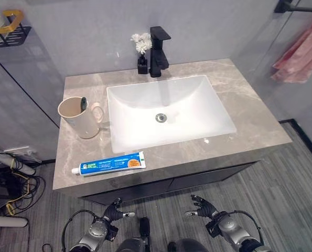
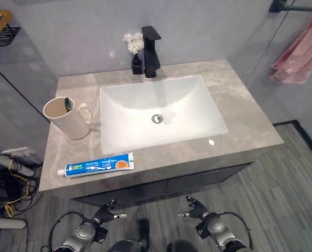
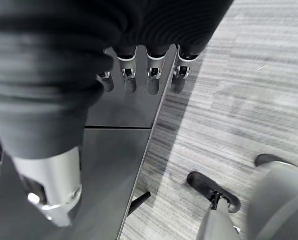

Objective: Put brush and paste in cup on sink, flatten towel.

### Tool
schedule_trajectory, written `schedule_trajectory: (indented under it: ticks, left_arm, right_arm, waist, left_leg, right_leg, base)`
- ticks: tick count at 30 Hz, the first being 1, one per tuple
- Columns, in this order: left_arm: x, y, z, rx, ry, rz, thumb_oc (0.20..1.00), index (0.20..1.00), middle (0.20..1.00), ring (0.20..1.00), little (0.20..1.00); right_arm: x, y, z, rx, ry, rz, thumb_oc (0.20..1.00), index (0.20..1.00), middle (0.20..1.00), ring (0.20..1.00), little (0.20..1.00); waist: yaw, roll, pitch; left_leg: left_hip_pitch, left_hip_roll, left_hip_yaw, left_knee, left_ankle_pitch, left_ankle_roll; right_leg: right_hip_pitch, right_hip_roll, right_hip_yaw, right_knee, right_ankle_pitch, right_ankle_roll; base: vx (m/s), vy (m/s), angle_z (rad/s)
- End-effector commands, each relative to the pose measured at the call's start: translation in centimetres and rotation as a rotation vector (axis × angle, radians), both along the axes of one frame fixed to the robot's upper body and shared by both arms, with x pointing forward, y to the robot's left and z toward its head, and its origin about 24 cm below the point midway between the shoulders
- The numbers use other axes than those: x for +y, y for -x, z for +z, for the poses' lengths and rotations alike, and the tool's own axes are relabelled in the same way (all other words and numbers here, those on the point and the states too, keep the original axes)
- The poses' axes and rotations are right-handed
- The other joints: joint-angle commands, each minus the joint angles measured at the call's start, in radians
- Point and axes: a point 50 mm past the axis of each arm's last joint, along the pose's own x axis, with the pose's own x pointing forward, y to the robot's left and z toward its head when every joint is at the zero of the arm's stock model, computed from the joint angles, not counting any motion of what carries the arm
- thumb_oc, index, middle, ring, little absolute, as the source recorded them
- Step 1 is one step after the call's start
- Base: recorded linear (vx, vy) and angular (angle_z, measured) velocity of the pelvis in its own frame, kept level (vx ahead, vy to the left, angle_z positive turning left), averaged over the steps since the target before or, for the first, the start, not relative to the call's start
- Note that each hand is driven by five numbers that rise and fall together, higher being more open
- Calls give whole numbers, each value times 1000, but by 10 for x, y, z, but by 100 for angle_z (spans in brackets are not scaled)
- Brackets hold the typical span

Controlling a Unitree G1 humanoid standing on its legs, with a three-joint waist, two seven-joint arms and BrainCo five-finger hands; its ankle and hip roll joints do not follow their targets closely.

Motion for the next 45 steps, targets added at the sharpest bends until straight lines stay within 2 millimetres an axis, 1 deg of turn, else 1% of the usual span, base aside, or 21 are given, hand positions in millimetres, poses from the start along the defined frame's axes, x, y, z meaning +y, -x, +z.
schedule_trajectory:
  ticks: [1,2,5,9,11,14,16,19,20,23,28,29,30,31,37,38,39,41,42,43,45]
  left_arm:
    - [7,-19,11,-81,-13,24,1000,1000,1000,1000,1000]
    - [7,-18,10,-75,-16,20,1000,1000,1000,1000,1000]
    - [8,-15,8,-62,-19,30,1000,1000,1000,1000,1000]
    - [4,-14,8,-73,20,39,1000,1000,1000,1000,1000]
    - [0,-14,9,-78,23,31,1000,1000,1000,1000,1000]
    - [-1,-15,9,-79,26,29,1000,1000,1000,1000,1000]
    - [-2,-16,10,-82,27,19,1000,1000,1000,1000,1000]
    - [0,-10,8,-71,8,-6,1000,1000,1000,1000,1000]
    - [5,2,3,-36,-23,-18,1000,1000,1000,1000,1000]
    - [11,14,-1,-2,-53,-47,1000,1000,1000,1000,1000]
    - [23,17,7,-35,-121,-156,1000,1000,1000,1000,1000]
    - [29,17,16,-80,-164,-244,1000,1000,1000,1000,1000]
    - [34,19,20,-92,-183,-261,1000,1000,1000,1000,1000]
    - [41,19,26,-115,-204,-288,1000,1000,1000,1000,1000]
    - [72,23,70,-250,-427,-585,1000,1000,1000,1000,1000]
    - [78,21,80,-280,-470,-614,1000,1000,1000,1000,1000]
    - [79,22,81,-279,-473,-613,1000,1000,1000,1000,1000]
    - [93,16,108,-361,-571,-654,1000,1000,1000,1000,1000]
    - [94,17,109,-359,-574,-653,1000,1000,1000,1000,1000]
    - [99,13,125,-409,-620,-666,1000,1000,1000,1000,1000]
    - [104,6,145,-481,-672,-670,1000,1000,1000,1000,1000]
  right_arm:
    - [-7,-8,12,-71,13,39,1000,1000,1000,1000,1000]
    - [-8,-2,10,-64,15,41,1000,1000,1000,1000,1000]
    - [-14,3,6,-33,34,43,1000,1000,1000,1000,1000]
    - [-18,5,8,-36,58,83,1000,1000,1000,1000,1000]
    - [-21,-1,14,-69,63,73,1000,1000,1000,1000,1000]
    - [-24,-1,13,-66,64,44,1000,1000,1000,1000,1000]
    - [-26,1,12,-60,63,23,1000,1000,1000,1000,1000]
    - [-28,4,8,-39,67,13,1000,1000,1000,1000,1000]
    - [-28,8,5,-17,69,15,1000,1000,1000,1000,1000]
    - [-28,13,-1,18,70,9,1000,1000,1000,1000,1000]
    - [-30,13,-2,23,76,7,1000,1000,1000,1000,1000]
    - [-33,12,-1,15,90,12,1000,1000,1000,1000,1000]
    - [-34,13,-1,13,91,12,1000,1000,1000,1000,1000]
    - [-35,12,0,9,96,14,1000,1000,1000,1000,1000]
    - [-42,17,-3,32,135,26,1000,1000,1000,1000,1000]
    - [-43,17,-5,41,139,25,1000,1000,1000,1000,1000]
    - [-41,17,-5,41,136,26,1000,1000,1000,1000,1000]
    - [-43,15,-4,42,143,24,1000,1000,1000,1000,1000]
    - [-42,15,-4,43,141,26,1000,1000,1000,1000,1000]
    - [-43,15,-4,45,139,27,1000,1000,1000,1000,1000]
    - [-43,17,-4,51,137,33,1000,1000,1000,1000,1000]
  waist:
    - [-16,-21,4]
    - [-18,-35,2]
    - [-6,-42,-20]
    - [0,-39,-28]
    - [1,-36,-24]
    - [2,-28,-29]
    - [-1,-22,-30]
    - [4,-14,-38]
    - [11,-7,-53]
    - [24,3,-68]
    - [43,13,-72]
    - [54,17,-69]
    - [60,18,-72]
    - [67,19,-71]
    - [108,37,-78]
    - [117,41,-78]
    - [116,39,-78]
    - [132,48,-77]
    - [131,46,-77]
    - [135,53,-74]
    - [136,56,-73]
  left_leg:
    - [46,-12,-37,8,-22,-103]
    - [50,-9,-37,7,-23,-112]
    - [50,4,-44,2,-27,-128]
    - [68,20,-71,2,-27,-142]
    - [66,28,-90,2,-17,-154]
    - [65,38,-94,4,-16,-166]
    - [61,45,-76,9,-13,-176]
    - [64,42,-81,9,-11,-178]
    - [73,36,-89,2,-16,-172]
    - [83,27,-90,2,-22,-170]
    - [87,19,-103,2,-30,-170]
    - [77,16,-109,2,-19,-171]
    - [80,16,-112,2,-30,-172]
    - [72,12,-116,2,-19,-172]
    - [70,5,-141,2,-21,-176]
    - [71,4,-144,2,-20,-176]
    - [72,4,-144,2,-20,-176]
    - [74,1,-148,2,-21,-177]
    - [75,1,-148,2,-22,-177]
    - [76,1,-149,2,-20,-178]
    - [77,2,-152,2,-20,-179]
  right_leg:
    - [-42,-50,10,-302,362,29]
    - [-10,-72,-12,-360,374,23]
    - [34,-71,-35,-413,380,13]
    - [73,-65,-71,-417,361,-4]
    - [82,-63,-95,-410,349,-13]
    - [92,-67,-132,-401,337,-18]
    - [102,-79,-163,-399,333,-17]
    - [120,-89,-188,-409,334,-15]
    - [133,-94,-186,-419,335,-12]
    - [155,-101,-186,-436,335,-10]
    - [169,-113,-198,-459,344,-3]
    - [162,-120,-203,-465,356,0]
    - [168,-120,-206,-470,349,2]
    - [163,-125,-210,-470,358,3]
    - [180,-137,-232,-482,358,12]
    - [182,-139,-234,-483,357,12]
    - [183,-139,-233,-483,357,12]
    - [188,-141,-242,-483,356,14]
    - [188,-141,-242,-483,356,14]
    - [190,-142,-246,-483,357,14]
    - [192,-142,-250,-484,357,15]
  base:
    - [66,-116,-1]
    - [72,-166,26]
    - [90,-156,45]
    - [92,-143,19]
    - [43,-130,37]
    - [35,-65,25]
    - [2,-15,49]
    - [37,9,24]
    - [90,22,17]
    - [56,36,16]
    - [-1,33,8]
    - [-16,16,19]
    - [-63,22,24]
    - [-16,7,22]
    - [-8,0,13]
    - [0,0,0]
    - [0,0,0]
    - [0,0,0]
    - [0,0,0]
    - [-19,0,7]
    - [-14,-4,13]
